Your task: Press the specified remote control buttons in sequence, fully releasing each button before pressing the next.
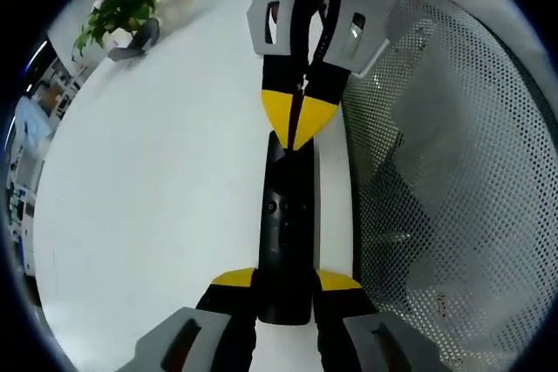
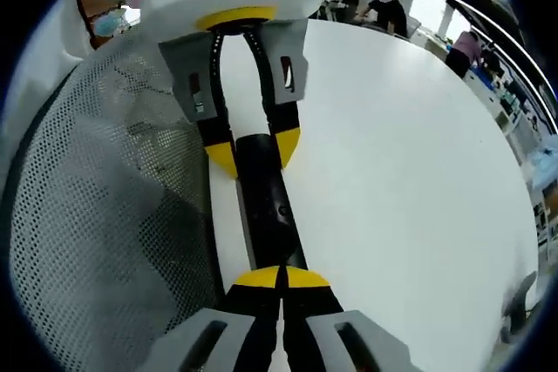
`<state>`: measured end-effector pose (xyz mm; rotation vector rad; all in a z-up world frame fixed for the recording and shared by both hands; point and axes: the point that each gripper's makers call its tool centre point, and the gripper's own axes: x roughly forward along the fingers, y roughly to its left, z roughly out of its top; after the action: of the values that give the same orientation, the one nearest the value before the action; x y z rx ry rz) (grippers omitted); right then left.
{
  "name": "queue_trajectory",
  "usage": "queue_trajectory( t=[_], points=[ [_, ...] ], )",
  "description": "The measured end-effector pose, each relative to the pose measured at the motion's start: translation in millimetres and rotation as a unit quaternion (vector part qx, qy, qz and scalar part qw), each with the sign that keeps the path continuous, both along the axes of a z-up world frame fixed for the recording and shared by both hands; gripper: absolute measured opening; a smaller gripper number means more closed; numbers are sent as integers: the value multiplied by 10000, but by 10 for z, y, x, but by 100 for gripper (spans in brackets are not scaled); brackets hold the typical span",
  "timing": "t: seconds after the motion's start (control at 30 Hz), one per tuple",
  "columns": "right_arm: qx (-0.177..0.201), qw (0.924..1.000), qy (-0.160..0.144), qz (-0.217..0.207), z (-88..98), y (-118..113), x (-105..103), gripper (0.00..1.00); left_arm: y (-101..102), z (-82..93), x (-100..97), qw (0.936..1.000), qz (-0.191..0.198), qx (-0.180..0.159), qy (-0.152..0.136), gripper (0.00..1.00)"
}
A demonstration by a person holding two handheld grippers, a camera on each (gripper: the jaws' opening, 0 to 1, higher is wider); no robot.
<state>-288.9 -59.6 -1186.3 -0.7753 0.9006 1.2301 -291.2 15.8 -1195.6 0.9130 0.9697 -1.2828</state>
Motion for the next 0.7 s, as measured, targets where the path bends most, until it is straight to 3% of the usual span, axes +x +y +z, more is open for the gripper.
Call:
queue_trajectory(
  t=[0.23,0.3,0.37,0.43,0.5,0.63,0.7],
  points=[
    [52,9999,-148,-68,-14,15,35,0,-4,0,11,10000,66,-30,28,24],
    [335,9992,-74,-202,-5,35,41,0,-4,-1,9,10000,66,-26,24,24],
    [803,9946,287,-600,22,26,49,0,-2,-2,15,10000,62,-47,26,24],
    [964,9922,324,-718,38,31,78,0,3,-2,16,9999,50,-87,22,24],
    [875,9952,153,-405,45,54,83,0,3,-3,15,9999,35,-128,17,24],
    [669,9976,110,110,2,141,30,0,-2,-4,13,9998,6,-188,-5,24],
    [489,9977,-88,459,-7,141,39,0,-3,-4,16,9998,-3,-193,-5,24]
  ],
)
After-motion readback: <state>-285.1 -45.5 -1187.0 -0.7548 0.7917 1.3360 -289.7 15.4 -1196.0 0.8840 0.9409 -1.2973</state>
